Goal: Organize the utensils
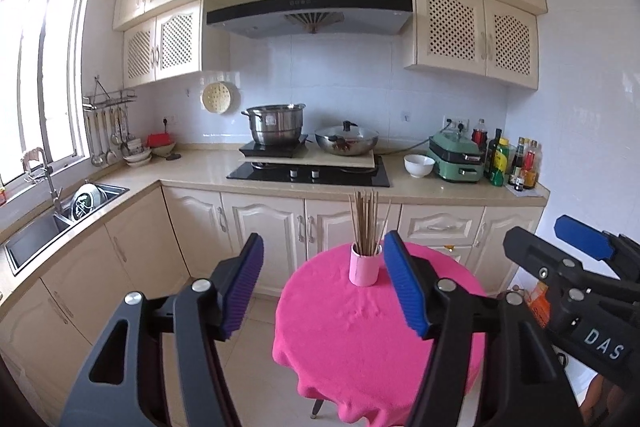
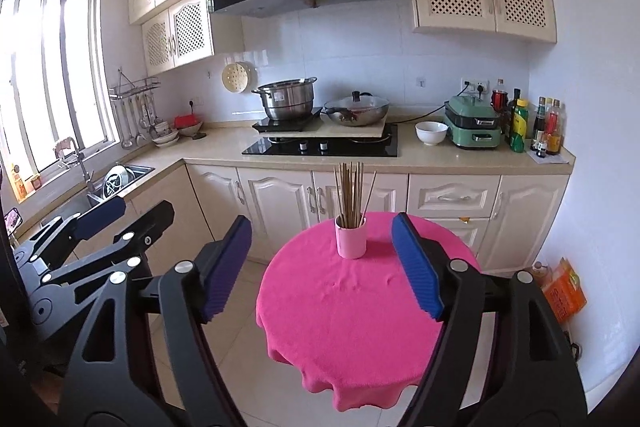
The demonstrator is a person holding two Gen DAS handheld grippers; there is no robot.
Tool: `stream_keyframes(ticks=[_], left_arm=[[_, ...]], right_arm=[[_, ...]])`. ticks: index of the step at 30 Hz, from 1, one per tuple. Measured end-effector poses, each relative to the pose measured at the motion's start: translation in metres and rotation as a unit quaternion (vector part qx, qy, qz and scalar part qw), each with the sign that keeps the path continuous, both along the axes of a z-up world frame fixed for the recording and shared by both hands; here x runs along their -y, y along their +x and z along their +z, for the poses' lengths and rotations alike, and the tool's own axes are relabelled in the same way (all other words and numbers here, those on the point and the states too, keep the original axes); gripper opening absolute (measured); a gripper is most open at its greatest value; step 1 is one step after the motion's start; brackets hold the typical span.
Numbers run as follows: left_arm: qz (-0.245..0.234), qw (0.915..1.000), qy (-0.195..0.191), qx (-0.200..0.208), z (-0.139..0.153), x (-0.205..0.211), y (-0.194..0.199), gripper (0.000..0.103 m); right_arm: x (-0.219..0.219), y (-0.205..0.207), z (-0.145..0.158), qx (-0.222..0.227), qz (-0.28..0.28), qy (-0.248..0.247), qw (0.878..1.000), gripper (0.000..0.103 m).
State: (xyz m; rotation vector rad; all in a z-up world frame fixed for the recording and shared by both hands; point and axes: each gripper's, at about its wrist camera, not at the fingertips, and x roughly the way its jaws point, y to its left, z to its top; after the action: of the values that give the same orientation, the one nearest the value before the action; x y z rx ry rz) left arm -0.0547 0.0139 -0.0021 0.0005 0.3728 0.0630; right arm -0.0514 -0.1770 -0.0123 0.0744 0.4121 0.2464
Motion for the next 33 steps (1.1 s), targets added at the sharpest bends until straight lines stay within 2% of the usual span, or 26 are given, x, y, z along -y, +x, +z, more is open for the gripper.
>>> stream_keyframes(ticks=[4,6,17,33], left_arm=[[0.003,1.0000,0.003,0.008,0.008,-0.001,-0.004,0.065],[0.004,0.9999,0.003,0.010,0.011,-0.001,-0.005,0.069],[0.002,0.9999,0.003,0.016,0.019,-0.006,-0.014,0.070],[0.003,0.9996,0.002,0.026,0.027,-0.013,-0.027,0.073]], right_arm=[[0.000,-0.005,0.006,0.015,-0.003,-0.005,1.000,0.078],[0.001,-0.007,0.008,0.017,-0.003,-0.003,1.000,0.079],[0.000,-0.016,0.016,0.029,-0.006,0.003,1.000,0.088],[-0.001,-0.029,0.023,0.041,-0.007,0.006,0.999,0.091]])
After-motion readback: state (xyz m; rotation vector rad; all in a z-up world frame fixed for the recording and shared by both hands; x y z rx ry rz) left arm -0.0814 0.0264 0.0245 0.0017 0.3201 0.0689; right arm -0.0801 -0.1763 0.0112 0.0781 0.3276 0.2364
